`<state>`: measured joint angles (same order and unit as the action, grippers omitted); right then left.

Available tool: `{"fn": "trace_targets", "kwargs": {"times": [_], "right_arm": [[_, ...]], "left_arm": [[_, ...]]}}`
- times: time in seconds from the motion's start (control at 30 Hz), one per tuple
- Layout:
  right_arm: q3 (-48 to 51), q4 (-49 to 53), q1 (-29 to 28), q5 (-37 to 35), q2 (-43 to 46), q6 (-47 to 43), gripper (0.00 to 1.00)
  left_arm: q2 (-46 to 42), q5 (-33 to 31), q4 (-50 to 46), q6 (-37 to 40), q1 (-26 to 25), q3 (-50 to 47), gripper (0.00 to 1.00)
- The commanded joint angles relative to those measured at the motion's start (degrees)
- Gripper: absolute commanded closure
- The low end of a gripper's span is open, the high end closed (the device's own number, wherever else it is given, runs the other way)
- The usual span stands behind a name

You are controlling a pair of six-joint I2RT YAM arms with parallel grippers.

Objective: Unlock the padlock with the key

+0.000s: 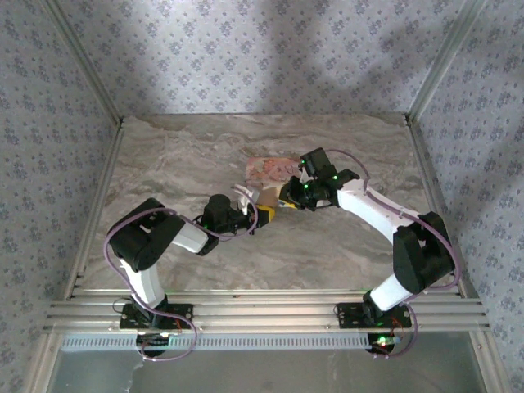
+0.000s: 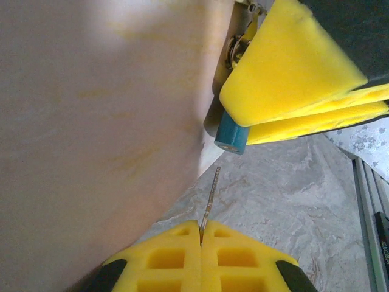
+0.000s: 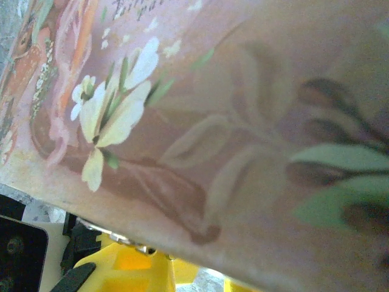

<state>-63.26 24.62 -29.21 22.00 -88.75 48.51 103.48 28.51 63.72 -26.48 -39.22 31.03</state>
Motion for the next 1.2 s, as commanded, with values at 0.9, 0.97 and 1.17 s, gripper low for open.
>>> {"fn": "trace_targets", "kwargs": {"times": [0.9,0.97,1.17], "right_arm": [[-1.6,-1.0,0.38,1.38,2.62,0.69,1.0],[-1.51,-0.99,0.38,1.39,2.51,0.57,1.0],[-1.25,-1.09,0.21,1.38,2.49,0.53,1.0]], "left_arm": [[-0.24,-0.73,-1.17,0.52,-0.91,0.28,1.0],[-0.88,-0.89,-2.13,1.14,-1.17,0.19,1.0],[-1.48,-1.43,-0.74,0.76,-1.5,0.18,1.0]]}}
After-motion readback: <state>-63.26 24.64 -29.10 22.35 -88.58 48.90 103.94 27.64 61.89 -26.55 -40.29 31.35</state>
